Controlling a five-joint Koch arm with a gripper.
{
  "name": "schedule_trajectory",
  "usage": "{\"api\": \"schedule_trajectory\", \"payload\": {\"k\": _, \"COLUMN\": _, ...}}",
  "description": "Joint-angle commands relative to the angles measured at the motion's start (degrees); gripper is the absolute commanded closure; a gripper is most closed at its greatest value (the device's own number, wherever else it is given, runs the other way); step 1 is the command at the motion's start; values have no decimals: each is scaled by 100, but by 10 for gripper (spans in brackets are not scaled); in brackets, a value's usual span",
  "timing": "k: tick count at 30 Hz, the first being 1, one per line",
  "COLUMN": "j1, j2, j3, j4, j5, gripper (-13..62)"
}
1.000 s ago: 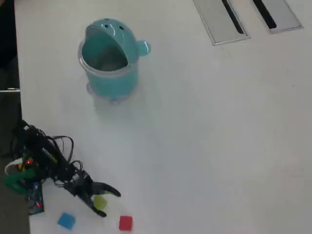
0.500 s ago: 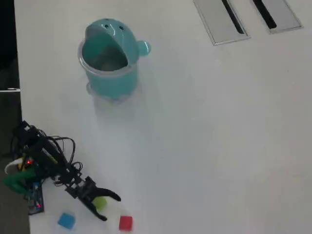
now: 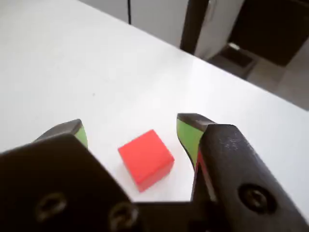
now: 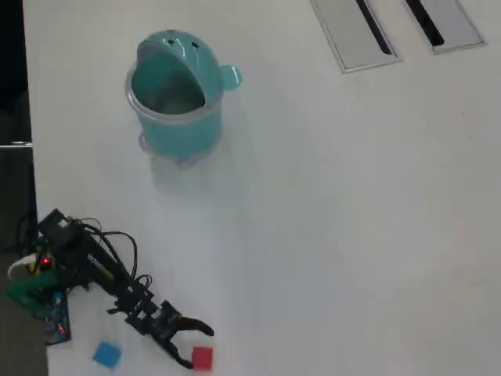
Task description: Grasp RGB lego blocks and put them in the bin one by one.
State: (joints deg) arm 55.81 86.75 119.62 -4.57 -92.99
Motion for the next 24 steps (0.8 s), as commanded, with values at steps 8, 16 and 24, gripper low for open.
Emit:
{"api": "schedule_trajectory", "payload": {"k": 8, "j1": 167, "j2": -396, "j3": -1020, "j4": 782, "j5": -97, "gripper": 151}}
{"api": "schedule_trajectory", "payload": {"k": 16, "j1": 132, "j2": -352, "j3": -940, "j4": 1327, "j5": -316, "gripper": 150}}
{"api": "schedule_trajectory", "payload": {"k": 24, "j1": 62, "j2": -791, "j3": -932, "j4": 1318, "j5": -422, "gripper": 149}}
